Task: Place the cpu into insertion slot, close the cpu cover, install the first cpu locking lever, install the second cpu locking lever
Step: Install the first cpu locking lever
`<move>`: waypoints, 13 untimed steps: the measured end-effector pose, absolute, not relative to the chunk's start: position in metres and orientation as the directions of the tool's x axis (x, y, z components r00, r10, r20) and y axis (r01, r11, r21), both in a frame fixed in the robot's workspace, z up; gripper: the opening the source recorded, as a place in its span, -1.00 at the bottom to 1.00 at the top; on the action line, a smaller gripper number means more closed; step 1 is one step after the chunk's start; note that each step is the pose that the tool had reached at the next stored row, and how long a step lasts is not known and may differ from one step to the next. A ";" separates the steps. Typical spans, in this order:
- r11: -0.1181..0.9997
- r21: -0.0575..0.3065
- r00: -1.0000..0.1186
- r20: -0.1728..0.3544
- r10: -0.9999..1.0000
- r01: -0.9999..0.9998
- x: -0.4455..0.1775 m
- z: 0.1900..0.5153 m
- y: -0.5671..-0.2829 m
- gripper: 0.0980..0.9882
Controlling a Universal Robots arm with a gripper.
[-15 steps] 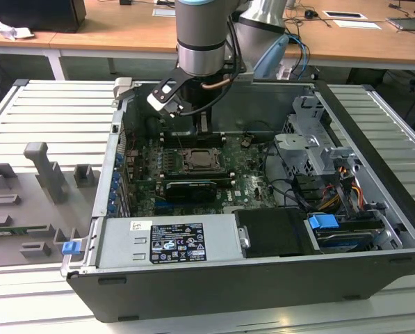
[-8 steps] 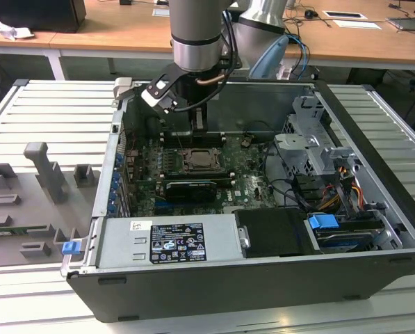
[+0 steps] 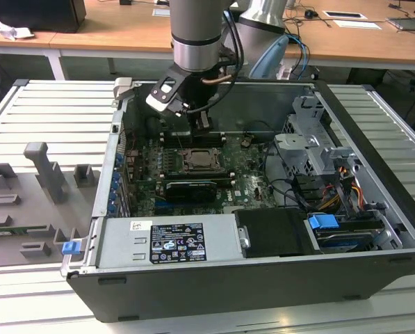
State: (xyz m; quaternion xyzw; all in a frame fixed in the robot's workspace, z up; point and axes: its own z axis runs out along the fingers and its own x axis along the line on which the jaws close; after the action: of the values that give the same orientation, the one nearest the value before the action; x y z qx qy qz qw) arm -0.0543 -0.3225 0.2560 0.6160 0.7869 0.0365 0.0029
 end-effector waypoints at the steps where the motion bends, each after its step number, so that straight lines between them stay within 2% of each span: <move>1: 0.250 0.061 -0.253 0.040 0.967 0.966 -0.054 0.256 -0.322 -0.98; 5: 0.344 0.061 -0.347 0.039 0.937 0.937 -0.054 0.256 -0.323 -0.98; 13: 0.406 0.061 -0.409 0.039 0.912 0.912 -0.054 0.256 -0.323 -0.98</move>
State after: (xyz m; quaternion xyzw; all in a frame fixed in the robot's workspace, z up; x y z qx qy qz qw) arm -0.0543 -0.3225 0.2560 0.5437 0.8385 0.0362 0.0001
